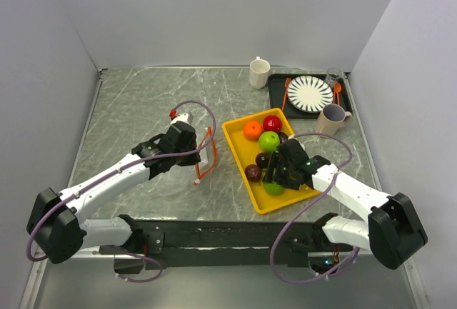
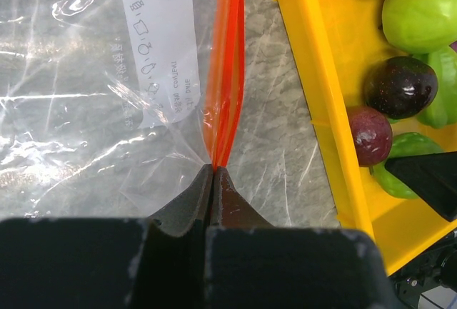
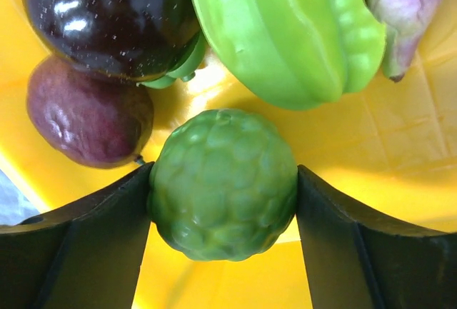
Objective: Place the food in the zip-top bag and seal the zipper
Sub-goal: Pick up the fake fruit from the bin, then place the fake fruit in the zipper food storage bag.
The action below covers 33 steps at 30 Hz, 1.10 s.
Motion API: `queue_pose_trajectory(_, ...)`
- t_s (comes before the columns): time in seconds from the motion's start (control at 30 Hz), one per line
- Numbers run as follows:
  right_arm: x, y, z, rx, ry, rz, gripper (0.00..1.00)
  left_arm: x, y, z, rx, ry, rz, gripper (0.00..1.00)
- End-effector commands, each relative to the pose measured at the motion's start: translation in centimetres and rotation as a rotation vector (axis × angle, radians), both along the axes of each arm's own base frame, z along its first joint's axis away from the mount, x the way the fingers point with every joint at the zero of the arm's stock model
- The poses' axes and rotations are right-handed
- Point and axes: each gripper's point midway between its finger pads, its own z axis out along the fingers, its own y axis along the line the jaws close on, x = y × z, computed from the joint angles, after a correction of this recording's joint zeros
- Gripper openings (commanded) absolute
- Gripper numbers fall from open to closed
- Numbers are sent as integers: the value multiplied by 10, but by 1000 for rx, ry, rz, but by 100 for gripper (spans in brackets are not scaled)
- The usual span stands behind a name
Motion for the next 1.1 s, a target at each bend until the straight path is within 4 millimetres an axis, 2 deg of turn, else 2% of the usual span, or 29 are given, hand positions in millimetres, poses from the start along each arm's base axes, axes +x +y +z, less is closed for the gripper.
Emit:
queue_pose_trajectory(0.0,15,10,28,46,-90,-1,27,0,-2,3,-5,-17,-20,1)
queue_pose_trajectory(0.03,20,12,43,69,-137,-3,25,-1,-2,3,-7,-17,-19,1)
queue_pose_trajectory(0.1,23,15,60,97,-181,5,24,-1,-3,5,-14,-21,-22,1)
queue_pose_trajectory(0.13,26,21,80,141,-231,19,24,-1,-2,6,-15,-23,-21,1)
queue_pose_trajectory(0.17,29,24,91,163,-266,24,24,-1,-2,8,-18,-27,-19,1)
queue_pose_trajectory(0.27,34,51,134,325,-362,101,24,-1,0,11,-12,-35,-18,1)
queue_pose_trajectory(0.33,36,69,149,413,-380,141,24,-1,-1,14,-14,-38,-19,1)
queue_pose_trajectory(0.37,39,82,164,480,-414,178,24,-1,-1,16,-17,-42,-20,1)
queue_pose_trajectory(0.4,39,93,163,507,-397,188,24,-1,-2,18,-23,-43,-20,1)
queue_pose_trajectory(0.43,46,104,175,549,-431,212,24,-2,-3,20,-34,-46,-24,1)
queue_pose_trajectory(0.47,44,114,178,577,-414,244,24,-2,-4,24,-48,-52,-25,1)
queue_pose_trajectory(0.5,49,123,168,569,-379,251,24,-2,-5,26,-59,-53,-24,1)
queue_pose_trajectory(0.53,49,139,180,594,-404,291,24,-3,-9,29,-82,-57,-35,1)
queue_pose_trajectory(0.57,51,147,181,604,-404,306,24,-3,-12,34,-101,-65,-41,1)
queue_pose_trajectory(0.6,53,158,173,613,-374,307,24,-3,-14,37,-119,-67,-46,1)
queue_pose_trajectory(0.67,56,177,180,677,-384,338,24,-5,-21,43,-156,-72,-67,1)
queue_pose_trajectory(0.7,57,187,168,684,-338,342,24,-6,-23,45,-166,-72,-73,1)
queue_pose_trajectory(0.73,60,195,173,701,-353,358,24,-7,-25,47,-172,-73,-79,1)
queue_pose_trajectory(0.77,58,203,171,701,-342,369,24,-8,-26,47,-176,-71,-78,1)
queue_pose_trajectory(0.8,64,208,157,678,-316,356,24,-9,-27,49,-182,-74,-79,1)
queue_pose_trajectory(0.87,65,222,157,682,-310,383,25,-12,-30,54,-196,-79,-89,1)
queue_pose_trajectory(0.9,69,225,142,658,-281,379,25,-12,-32,57,-204,-88,-90,1)
queue_pose_trajectory(0.97,72,233,141,656,-276,386,27,-14,-32,64,-214,-99,-94,1)
queue_pose_trajectory(1.07,73,242,123,624,-231,393,31,-14,-29,74,-229,-124,-83,1)
